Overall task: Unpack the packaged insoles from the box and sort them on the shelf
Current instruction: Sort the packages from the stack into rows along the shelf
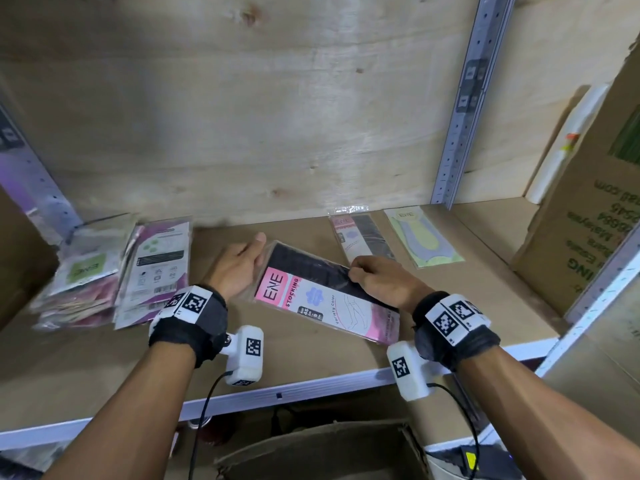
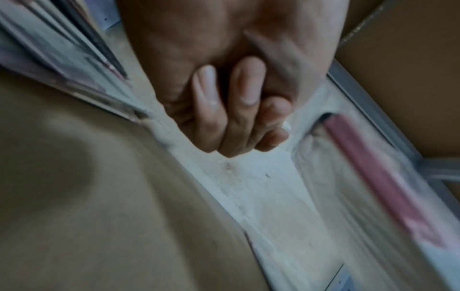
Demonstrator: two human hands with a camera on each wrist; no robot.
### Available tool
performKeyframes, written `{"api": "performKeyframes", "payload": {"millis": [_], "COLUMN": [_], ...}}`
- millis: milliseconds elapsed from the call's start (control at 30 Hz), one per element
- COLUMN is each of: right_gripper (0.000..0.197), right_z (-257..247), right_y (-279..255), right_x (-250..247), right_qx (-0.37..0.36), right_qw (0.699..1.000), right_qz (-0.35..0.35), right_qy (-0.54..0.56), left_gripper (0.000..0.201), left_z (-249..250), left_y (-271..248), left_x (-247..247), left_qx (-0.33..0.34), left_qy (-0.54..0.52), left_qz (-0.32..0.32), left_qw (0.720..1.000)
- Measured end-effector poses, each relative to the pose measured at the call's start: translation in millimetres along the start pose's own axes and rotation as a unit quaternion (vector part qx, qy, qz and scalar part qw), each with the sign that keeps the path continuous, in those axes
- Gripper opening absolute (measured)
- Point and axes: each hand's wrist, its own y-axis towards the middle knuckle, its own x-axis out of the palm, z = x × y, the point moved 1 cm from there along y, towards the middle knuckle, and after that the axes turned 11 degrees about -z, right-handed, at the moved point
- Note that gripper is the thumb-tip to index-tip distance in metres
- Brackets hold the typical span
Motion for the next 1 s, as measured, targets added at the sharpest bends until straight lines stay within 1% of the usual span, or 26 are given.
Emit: {"api": "performKeyframes", "payload": {"millis": [33, 67, 133, 200, 300, 400, 533, 567, 633, 733, 800, 833, 1000], "right_gripper": [0.023, 0.024, 0.027, 0.028, 0.028, 0.028, 0.029, 0.029, 0.030, 0.029, 0.030, 0.031, 0.030], "right_z": [-1, -2, -3, -6, -10, -14, -18, -19, -21, -24, -26, -27, -32], "right_y": [2, 4, 6, 7, 7, 8, 11, 11, 12, 13, 13, 13, 15], "right_x": [1, 2, 5, 7, 8, 11, 16, 17, 19, 20, 20, 20, 19], "right_qx": [-0.003, -0.008, -0.020, -0.028, -0.032, -0.040, -0.052, -0.052, -0.052, -0.053, -0.055, -0.057, -0.063], "right_qw": [1.000, 1.000, 0.999, 0.999, 0.998, 0.997, 0.996, 0.996, 0.996, 0.996, 0.996, 0.996, 0.996], "right_qz": [0.005, 0.011, 0.024, 0.032, 0.036, 0.037, 0.025, 0.023, 0.023, 0.028, 0.028, 0.026, 0.023], "right_qy": [-0.001, 0.000, 0.010, 0.030, 0.042, 0.049, 0.067, 0.071, 0.075, 0.068, 0.065, 0.064, 0.056], "left_gripper": [0.076, 0.075, 0.064, 0.050, 0.044, 0.044, 0.048, 0.050, 0.045, 0.045, 0.053, 0.055, 0.052], "left_z": [-1, 0, 6, 13, 20, 19, 13, 11, 9, 8, 7, 7, 7], "left_y": [-1, -4, -12, -21, -30, -33, -32, -31, -30, -30, -31, -31, -31], "left_x": [-1, -2, -3, -5, -8, -11, -14, -15, -17, -21, -21, -22, -24], "left_qx": [-0.008, -0.016, -0.013, 0.007, 0.022, 0.014, 0.024, 0.028, 0.026, 0.023, 0.026, 0.026, 0.033], "left_qy": [-0.023, -0.061, -0.166, -0.250, -0.302, -0.321, -0.337, -0.334, -0.330, -0.322, -0.294, -0.282, -0.259], "left_qz": [-0.001, -0.004, -0.023, -0.039, -0.054, -0.056, -0.062, -0.063, -0.065, -0.062, -0.064, -0.065, -0.062], "left_qw": [1.000, 0.998, 0.986, 0.968, 0.951, 0.945, 0.939, 0.940, 0.941, 0.944, 0.953, 0.957, 0.963]}}
